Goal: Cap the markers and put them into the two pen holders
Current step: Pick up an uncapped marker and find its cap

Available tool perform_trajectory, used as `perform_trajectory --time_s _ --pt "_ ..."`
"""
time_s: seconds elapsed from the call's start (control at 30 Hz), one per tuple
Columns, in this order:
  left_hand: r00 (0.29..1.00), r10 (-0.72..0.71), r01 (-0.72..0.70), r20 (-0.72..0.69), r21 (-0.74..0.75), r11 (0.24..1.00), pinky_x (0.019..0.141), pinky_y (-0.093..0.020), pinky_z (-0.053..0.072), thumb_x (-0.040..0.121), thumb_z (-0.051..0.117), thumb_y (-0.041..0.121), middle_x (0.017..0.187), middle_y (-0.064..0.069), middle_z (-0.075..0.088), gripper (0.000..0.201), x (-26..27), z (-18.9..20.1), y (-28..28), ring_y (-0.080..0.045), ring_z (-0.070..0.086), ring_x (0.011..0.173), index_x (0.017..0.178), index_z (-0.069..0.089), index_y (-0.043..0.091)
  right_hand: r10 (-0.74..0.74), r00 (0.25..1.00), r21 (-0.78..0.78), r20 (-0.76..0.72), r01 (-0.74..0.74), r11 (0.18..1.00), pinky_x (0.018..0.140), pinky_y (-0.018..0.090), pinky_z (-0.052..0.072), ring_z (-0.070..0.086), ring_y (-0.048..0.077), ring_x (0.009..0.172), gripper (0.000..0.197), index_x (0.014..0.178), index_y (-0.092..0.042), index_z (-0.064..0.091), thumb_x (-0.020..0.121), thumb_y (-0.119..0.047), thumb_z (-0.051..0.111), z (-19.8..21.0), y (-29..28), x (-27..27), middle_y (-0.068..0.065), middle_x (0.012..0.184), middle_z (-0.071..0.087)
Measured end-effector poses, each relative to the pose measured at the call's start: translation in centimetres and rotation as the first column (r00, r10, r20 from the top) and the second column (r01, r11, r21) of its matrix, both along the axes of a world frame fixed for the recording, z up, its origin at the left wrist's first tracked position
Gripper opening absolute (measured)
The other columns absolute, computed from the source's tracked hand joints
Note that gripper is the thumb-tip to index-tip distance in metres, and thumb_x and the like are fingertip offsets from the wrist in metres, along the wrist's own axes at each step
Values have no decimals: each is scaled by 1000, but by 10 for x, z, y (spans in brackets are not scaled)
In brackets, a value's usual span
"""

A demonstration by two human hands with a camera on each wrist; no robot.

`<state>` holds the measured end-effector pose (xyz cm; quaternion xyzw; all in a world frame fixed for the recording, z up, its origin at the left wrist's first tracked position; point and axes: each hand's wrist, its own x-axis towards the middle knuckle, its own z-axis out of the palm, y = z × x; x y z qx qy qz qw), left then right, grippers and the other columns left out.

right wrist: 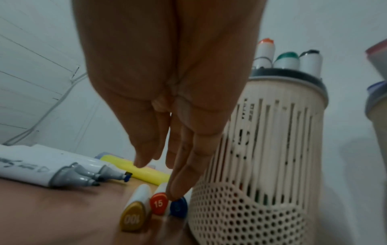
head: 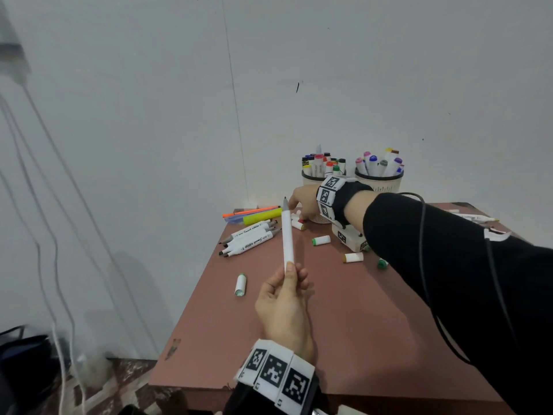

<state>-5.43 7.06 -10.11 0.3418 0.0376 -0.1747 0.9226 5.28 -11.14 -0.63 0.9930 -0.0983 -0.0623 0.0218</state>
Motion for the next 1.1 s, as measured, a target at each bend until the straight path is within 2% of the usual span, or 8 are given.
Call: perform_trajectory --time_s 0.1,0.23,0.33,0.47,0.53,0.67,0.83,1.1 --pt "1000 -6 6 -5 -9 1000 47 -16 50 87 60 3 56 -1 65 16 0 0 0 -6 61 49 102 58 -5 1 998 -36 -60 -3 999 77 18 36 55 23 111 48 137 -7 47 90 -10 58 -6 3 4 8 130 57" --pt "1000 -11 11 -5 -7 1000 49 -18 51 88 60 3 55 0 65 11 -1 1 0 -6 61 50 97 58 -3 -14 995 -85 -95 6 996 49 10 27 45 9 67 44 129 -3 53 88 -11 63 -10 9 6 -7 84 55" --pt "1000 -11 11 -11 -2 1000 50 -21 52 87 60 3 56 -2 65 10 0 1 0 -8 60 49 96 57 -2 -36 990 -97 -140 23 995 51 14 33 49 14 78 40 122 -3 59 85 -12 68 -12 10 5 -7 77 52" --pt "1000 -9 9 -9 -9 1000 48 -19 51 87 60 2 56 -3 64 13 0 0 0 -8 60 49 99 56 -4 -50 987 -67 -153 40 997 70 24 43 54 18 87 37 116 -8 63 80 -12 72 -14 9 -2 6 102 63" --pt "1000 -1 1 -8 -11 1000 47 -17 50 87 61 1 56 -3 64 16 0 1 0 -7 60 49 101 56 -6 -57 984 -55 -169 48 997 74 27 46 59 21 87 36 113 -7 65 78 -14 73 -13 6 -7 7 100 65" --pt "1000 13 -13 -8 7 1000 45 -16 49 87 61 0 57 -3 65 16 -1 4 0 -6 61 48 101 56 -6 -83 976 -66 -199 71 995 67 25 45 55 17 83 31 110 -3 68 80 -12 72 -11 3 -20 -3 79 60" --pt "1000 27 -27 5 47 999 43 -16 48 87 60 -1 61 -7 62 6 -4 8 2 -7 60 45 90 56 -2 -99 974 -63 -206 87 994 55 19 40 54 17 84 31 107 -2 68 79 -16 74 -4 4 -42 3 83 59" --pt "998 17 -23 65 89 996 44 -16 49 87 60 -2 51 -1 64 6 -3 8 -1 -6 59 43 88 54 0 -37 996 123 85 26 992 86 23 46 58 12 100 25 108 -21 71 88 -14 58 30 7 -106 -1 111 65"
